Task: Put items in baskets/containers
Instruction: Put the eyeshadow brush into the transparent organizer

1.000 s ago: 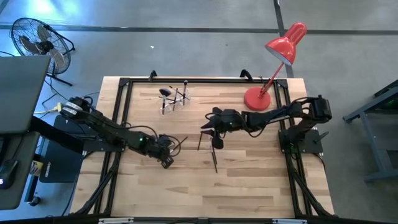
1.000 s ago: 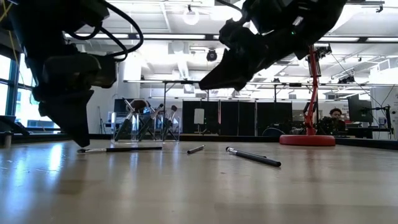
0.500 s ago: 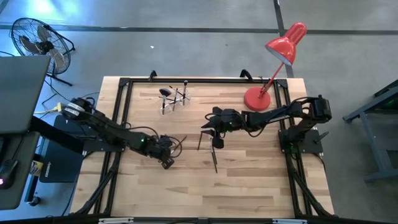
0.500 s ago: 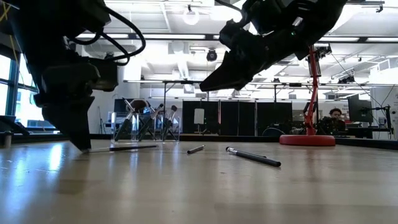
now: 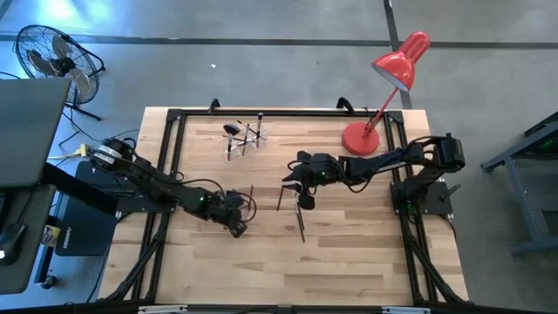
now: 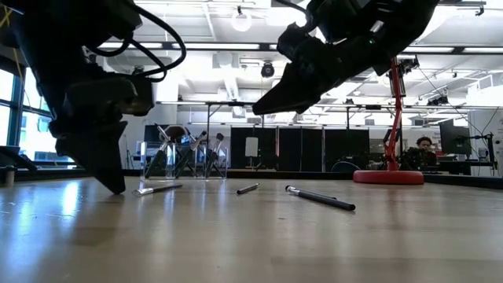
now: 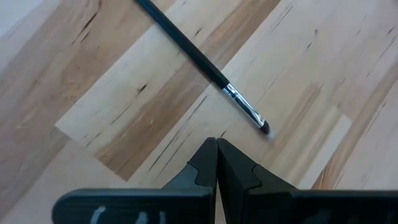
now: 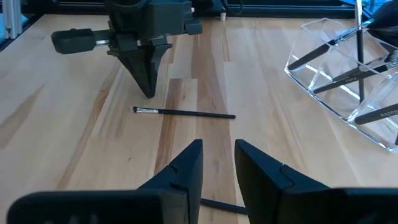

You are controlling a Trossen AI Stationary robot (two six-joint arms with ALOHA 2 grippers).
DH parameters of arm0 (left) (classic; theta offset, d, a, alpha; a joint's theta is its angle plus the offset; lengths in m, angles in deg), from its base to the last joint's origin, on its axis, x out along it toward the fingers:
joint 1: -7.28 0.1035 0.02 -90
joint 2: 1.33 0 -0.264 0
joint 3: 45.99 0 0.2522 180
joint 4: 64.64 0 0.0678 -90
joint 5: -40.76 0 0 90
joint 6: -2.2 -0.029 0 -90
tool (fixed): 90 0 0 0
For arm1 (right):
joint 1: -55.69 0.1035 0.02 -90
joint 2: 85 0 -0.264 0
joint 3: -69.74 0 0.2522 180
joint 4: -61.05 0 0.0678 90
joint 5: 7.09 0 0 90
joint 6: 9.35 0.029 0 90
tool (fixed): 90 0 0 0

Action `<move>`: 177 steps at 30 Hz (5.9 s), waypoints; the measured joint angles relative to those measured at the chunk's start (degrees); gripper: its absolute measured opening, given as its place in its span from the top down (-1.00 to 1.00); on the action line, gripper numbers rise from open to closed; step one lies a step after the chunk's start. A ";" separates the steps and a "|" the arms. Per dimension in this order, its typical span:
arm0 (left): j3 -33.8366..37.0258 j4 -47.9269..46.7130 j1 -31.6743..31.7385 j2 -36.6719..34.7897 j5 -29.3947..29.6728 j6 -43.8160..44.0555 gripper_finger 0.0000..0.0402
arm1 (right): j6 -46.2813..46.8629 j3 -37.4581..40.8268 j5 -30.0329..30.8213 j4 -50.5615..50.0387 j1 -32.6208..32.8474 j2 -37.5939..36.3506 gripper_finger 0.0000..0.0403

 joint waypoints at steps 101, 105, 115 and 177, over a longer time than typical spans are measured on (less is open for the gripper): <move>-6.05 -15.73 0.09 3.98 7.19 -9.71 1.00 | -0.75 0.04 11.56 -4.22 2.38 0.14 0.57; -2.97 -12.25 1.46 0.96 4.20 -9.97 1.00 | -3.90 -0.57 15.96 -4.88 3.31 2.21 0.57; -1.87 -6.40 11.97 -2.42 -14.88 -14.02 1.00 | -22.18 -20.29 17.92 -20.85 7.45 16.14 0.57; -2.59 13.77 22.53 -2.55 -33.14 11.97 1.00 | -34.99 -22.58 23.34 -22.11 10.41 19.69 0.98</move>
